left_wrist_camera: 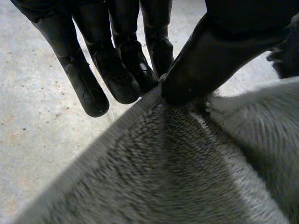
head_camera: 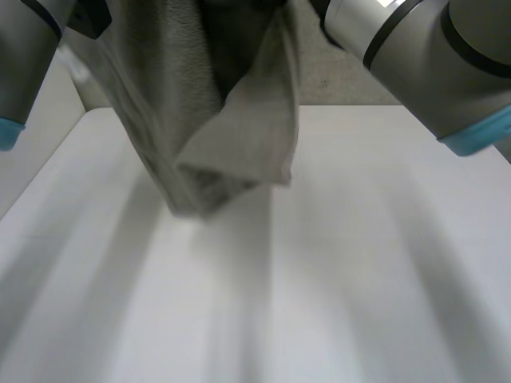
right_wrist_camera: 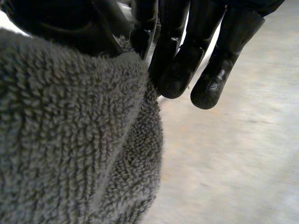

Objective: Fold the towel.

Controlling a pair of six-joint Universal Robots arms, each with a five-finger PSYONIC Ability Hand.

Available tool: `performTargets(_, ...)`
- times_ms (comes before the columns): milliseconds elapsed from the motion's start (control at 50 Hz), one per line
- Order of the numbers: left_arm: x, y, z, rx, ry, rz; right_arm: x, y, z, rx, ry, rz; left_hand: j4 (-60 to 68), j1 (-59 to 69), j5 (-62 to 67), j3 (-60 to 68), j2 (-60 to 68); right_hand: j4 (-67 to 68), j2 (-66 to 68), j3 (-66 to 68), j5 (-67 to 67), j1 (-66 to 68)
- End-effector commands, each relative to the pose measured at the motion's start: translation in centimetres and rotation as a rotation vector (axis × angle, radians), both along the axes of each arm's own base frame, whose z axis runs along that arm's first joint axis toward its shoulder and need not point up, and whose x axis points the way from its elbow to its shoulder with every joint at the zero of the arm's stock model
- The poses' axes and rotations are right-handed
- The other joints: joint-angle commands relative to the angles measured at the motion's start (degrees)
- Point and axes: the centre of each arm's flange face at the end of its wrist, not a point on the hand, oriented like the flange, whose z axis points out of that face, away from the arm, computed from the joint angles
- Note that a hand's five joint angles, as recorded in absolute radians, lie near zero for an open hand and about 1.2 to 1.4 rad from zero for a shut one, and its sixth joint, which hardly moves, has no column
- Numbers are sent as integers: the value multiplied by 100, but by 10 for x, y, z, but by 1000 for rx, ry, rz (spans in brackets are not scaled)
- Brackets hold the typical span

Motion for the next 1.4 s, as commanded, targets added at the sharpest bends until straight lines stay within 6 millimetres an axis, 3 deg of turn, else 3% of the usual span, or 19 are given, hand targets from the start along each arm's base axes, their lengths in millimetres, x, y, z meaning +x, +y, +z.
performTargets(20,0,6,-76,203,-128,-44,-10,7,-85,154,299,18,210,424,395,282,300,370,608,444,380,535)
performTargets(40,0,6,-76,203,-128,-45,-10,7,-86,154,300,18,210,424,395,282,300,370,608,444,380,535)
performTargets(80,0,16,-131,331,-236,-102,-20,17,-129,188,487,-18,210,424,395,282,300,370,608,444,380,535)
performTargets(100,0,16,-131,332,-237,-102,-20,17,-129,188,488,-18,210,424,395,282,300,370,608,444,380,535)
performTargets(120,1,23,-157,382,-297,-122,-25,21,-147,200,573,-46,210,424,395,282,300,370,608,444,380,535)
performTargets(140,1,23,-157,383,-298,-122,-25,21,-148,200,574,-46,210,424,395,282,300,370,608,444,380,535)
performTargets(180,4,37,-202,425,-425,-134,-35,30,-177,259,685,-99,210,424,395,282,300,370,608,444,380,535)
performTargets(200,4,37,-203,425,-425,-134,-35,30,-178,259,686,-99,210,424,395,282,300,370,608,444,380,535)
performTargets(240,9,46,-241,425,-547,-116,-37,32,-193,301,684,-131,210,424,395,282,300,370,608,444,380,535)
performTargets(300,11,48,-254,418,-590,-105,-37,31,-198,318,654,-143,210,424,395,282,300,-112,126,-37,-102,53)
performTargets(340,14,51,-271,410,-650,-93,-37,29,-201,380,571,-164,210,424,395,282,300,-2103,-1866,-2029,-2094,-1938)
performTargets(360,14,51,-271,410,-650,-93,-37,29,-201,381,571,-164,210,424,395,282,300,-2113,-1876,-2039,-2104,-1948)
performTargets(400,17,49,-277,429,-656,-85,-41,29,-203,485,502,-182,210,424,395,282,300,-4222,-3985,-4148,-4213,-4058)
performTargets(460,19,46,-276,430,-654,-71,-44,32,-209,601,449,-205,210,424,395,282,300,-5188,-4951,-5114,-5179,-5023)
performTargets(660,23,38,-270,421,-642,-17,-58,38,-241,858,313,-270,210,424,395,282,300,-5629,-5391,-5554,-5619,-5464)
performTargets(840,21,34,-263,402,-623,-13,-82,44,-248,999,148,-390,210,424,395,282,300,-5562,-5324,-5488,-5553,-5397)
performTargets(1020,23,33,-264,442,-587,1,-93,42,-265,973,88,-483,210,424,395,282,300,-5141,-4904,-5067,-5132,-4976)
performTargets(1200,23,34,-264,449,-578,-1,-86,37,-308,1051,109,-491,210,424,395,282,300,-4604,-4367,-4530,-4595,-4440)
performTargets(1400,23,35,-265,447,-577,-2,-87,27,-300,1235,-91,-427,210,424,395,282,300,-2938,-2700,-2863,-2928,-2773)
